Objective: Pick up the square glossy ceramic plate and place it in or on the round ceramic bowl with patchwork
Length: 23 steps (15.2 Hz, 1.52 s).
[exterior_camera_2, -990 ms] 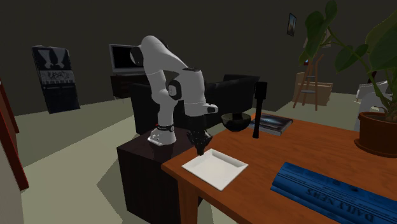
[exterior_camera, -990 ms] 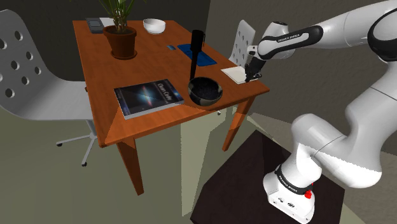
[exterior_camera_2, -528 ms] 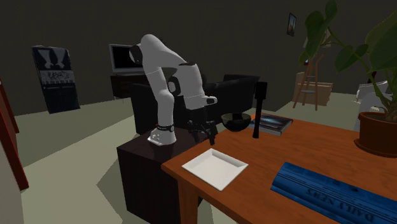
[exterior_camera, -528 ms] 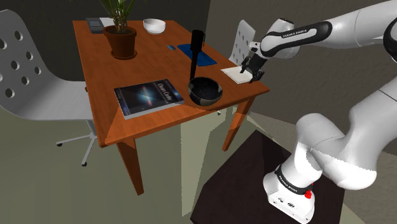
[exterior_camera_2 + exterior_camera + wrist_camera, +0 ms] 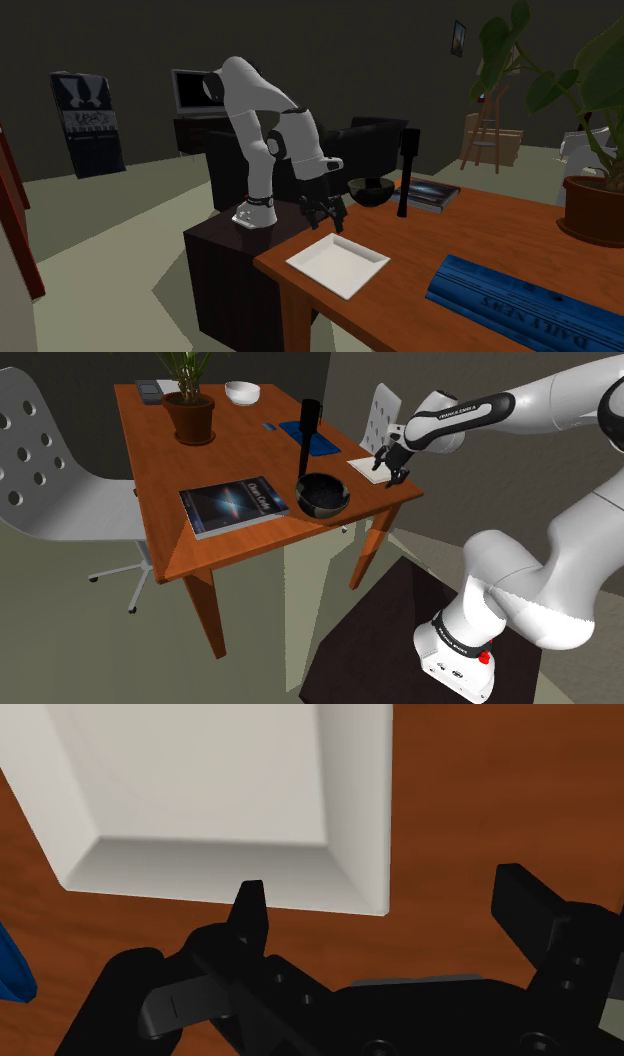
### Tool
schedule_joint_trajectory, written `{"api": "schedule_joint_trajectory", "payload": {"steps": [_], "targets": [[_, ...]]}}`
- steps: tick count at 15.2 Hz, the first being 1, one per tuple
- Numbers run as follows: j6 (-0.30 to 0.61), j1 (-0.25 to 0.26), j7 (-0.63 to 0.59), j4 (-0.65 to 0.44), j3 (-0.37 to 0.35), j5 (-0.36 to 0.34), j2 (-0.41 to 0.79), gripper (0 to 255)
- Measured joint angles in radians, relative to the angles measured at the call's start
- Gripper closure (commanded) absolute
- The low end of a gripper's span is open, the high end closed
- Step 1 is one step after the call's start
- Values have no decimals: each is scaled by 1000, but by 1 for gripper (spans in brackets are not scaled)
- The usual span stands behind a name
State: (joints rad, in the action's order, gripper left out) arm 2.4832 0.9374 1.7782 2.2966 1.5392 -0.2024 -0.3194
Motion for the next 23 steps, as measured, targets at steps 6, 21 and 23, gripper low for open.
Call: {"api": "schedule_joint_trajectory", "payload": {"steps": [6,21,23], "targets": [[20,48,-1,4,47,0,3,0],[-7,4,-2,-9,-3,4,3,255],[-33,-48,-6,-18,-59,3,-1,255]]}}
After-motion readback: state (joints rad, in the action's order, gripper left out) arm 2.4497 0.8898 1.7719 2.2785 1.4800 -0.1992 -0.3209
